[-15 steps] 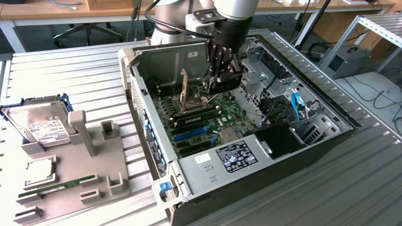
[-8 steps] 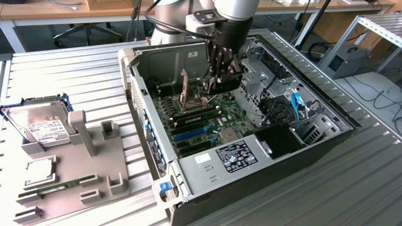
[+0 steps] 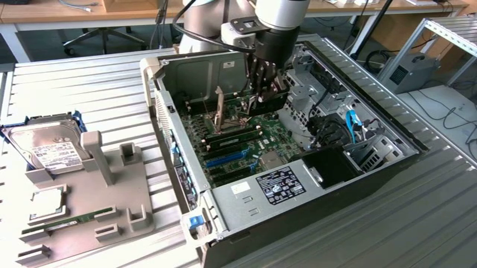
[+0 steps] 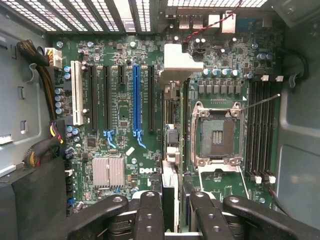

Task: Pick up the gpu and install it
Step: 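Insert the gpu into the slot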

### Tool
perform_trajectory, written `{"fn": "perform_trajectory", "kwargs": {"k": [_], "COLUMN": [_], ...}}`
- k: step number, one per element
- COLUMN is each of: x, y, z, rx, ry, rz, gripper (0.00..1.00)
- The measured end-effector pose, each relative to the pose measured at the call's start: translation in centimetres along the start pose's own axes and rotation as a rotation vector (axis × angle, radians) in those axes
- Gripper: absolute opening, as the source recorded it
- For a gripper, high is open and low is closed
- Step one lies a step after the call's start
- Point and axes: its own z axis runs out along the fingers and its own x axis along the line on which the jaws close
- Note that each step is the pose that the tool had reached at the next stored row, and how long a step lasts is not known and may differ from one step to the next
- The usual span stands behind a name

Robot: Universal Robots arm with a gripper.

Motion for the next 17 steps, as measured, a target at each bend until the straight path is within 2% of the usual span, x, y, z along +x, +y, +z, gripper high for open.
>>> {"fn": "perform_trajectory", "kwargs": {"k": [17], "x": [0.03], "y": [0.01], "z": [0.52], "rx": [0.0000], "ry": [0.0052], "rz": [0.000], "gripper": [0.26]}}
